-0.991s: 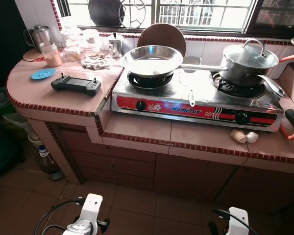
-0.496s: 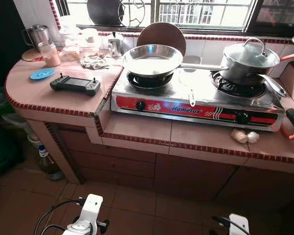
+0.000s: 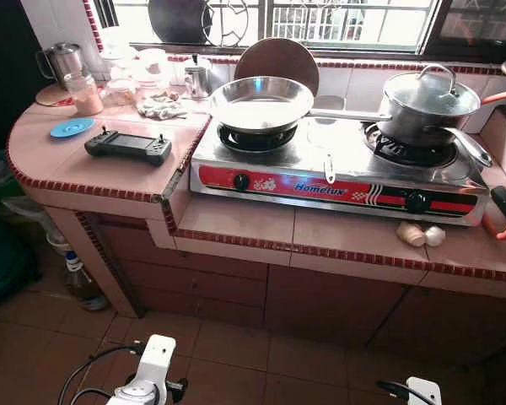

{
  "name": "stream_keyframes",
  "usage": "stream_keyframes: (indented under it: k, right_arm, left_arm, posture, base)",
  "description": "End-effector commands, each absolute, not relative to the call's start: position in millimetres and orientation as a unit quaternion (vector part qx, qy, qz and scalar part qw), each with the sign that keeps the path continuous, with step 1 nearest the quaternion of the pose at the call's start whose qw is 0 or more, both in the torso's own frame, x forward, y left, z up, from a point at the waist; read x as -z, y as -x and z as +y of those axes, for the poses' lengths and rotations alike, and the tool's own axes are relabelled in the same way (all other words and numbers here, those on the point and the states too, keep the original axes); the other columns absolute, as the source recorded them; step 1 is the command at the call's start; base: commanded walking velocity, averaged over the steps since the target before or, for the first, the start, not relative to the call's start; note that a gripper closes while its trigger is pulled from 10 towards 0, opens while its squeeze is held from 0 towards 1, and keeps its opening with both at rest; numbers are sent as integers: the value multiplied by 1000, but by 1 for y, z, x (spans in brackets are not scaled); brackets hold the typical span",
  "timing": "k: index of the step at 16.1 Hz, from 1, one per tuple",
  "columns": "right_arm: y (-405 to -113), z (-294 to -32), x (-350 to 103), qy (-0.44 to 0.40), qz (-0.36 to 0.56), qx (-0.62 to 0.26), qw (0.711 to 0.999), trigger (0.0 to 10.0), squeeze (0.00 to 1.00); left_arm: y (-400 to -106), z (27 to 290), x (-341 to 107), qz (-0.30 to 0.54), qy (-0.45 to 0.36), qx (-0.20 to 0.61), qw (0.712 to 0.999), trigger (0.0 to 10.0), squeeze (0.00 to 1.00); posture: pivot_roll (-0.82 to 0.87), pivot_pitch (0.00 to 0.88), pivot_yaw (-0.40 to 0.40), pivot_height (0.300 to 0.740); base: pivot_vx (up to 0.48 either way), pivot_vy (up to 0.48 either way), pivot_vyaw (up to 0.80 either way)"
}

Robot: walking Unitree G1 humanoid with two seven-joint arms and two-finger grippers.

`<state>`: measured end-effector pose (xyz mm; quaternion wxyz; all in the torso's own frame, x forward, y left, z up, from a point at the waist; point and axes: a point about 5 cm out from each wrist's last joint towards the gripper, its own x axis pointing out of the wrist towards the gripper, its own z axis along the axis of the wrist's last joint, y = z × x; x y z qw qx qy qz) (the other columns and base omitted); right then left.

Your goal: Kitchen organization

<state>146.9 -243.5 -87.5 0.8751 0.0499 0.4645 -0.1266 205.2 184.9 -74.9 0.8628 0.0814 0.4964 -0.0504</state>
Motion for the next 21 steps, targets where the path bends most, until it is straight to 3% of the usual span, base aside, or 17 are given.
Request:
stream_keyframes:
  k: [1,13,21]
  right_arm:
    - [-142,-242,90,-48,477,126,869,10000,0]
    - [-142,-243,90,-37,483,125,866,10000,0]
    - [-139,-244,91,-34,488,125,863,10000,0]
  left_arm:
    - [-203,186,76,500,-78,48,861,10000,0]
    - [-205,201,72,500,-94,47,860,10000,0]
    - [-206,195,73,499,-95,53,860,10000,0]
  posture:
    - [0,0,18,740]
    - [-4,0,25,740]
    - [-3,0,27,740]
  base:
    - [0,0,0]
    - [0,444,0]
    - [0,0,0]
